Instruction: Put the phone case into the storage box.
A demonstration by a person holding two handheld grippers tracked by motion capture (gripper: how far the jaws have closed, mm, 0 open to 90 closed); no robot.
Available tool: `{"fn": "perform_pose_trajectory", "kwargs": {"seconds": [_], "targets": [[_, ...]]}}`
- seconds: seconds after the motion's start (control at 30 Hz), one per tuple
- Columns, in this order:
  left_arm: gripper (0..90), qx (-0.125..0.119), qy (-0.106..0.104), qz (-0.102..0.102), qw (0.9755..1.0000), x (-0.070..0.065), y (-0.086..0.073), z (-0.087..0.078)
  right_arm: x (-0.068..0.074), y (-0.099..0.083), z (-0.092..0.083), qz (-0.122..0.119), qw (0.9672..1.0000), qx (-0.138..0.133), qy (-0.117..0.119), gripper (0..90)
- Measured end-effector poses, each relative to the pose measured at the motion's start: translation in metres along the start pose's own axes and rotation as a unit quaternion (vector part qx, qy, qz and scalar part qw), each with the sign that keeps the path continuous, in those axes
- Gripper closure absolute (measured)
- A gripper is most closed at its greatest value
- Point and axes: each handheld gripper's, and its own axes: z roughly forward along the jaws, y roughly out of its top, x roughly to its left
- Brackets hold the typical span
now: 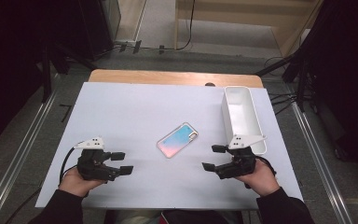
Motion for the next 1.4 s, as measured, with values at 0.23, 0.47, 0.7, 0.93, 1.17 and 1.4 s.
{"fn": "perform_pose_trajectory", "kwargs": {"seconds": [0.23,0.47,0.7,0.93,1.17,1.4], "targets": [[25.7,0.0,0.0,0.0,1.0,0.0,0.0,0.0,0.0,-0.01,-0.001,-0.015,0.9998,0.014,0.005,20.1],[25.7,-0.001,0.001,0.0,1.0,0.0,0.0,0.001,-0.002,-0.017,-0.008,-0.014,0.9998,0.013,0.001,20.1],[25.7,0.001,0.003,0.0,1.0,0.0,0.0,0.001,-0.004,-0.025,-0.016,-0.019,0.9998,0.009,0.002,20.1],[25.7,0.002,0.004,0.001,1.0,0.0,0.0,0.001,-0.002,-0.032,-0.021,-0.015,0.9998,0.016,0.0,20.1],[25.7,0.0,0.005,0.001,1.0,0.0,0.0,0.001,-0.004,-0.038,-0.023,-0.009,0.9996,0.026,0.004,20.1],[25.7,0.002,0.008,0.002,1.0,0.0,0.0,0.002,-0.005,-0.038,-0.021,-0.006,0.9995,0.031,0.005,20.1]]}}
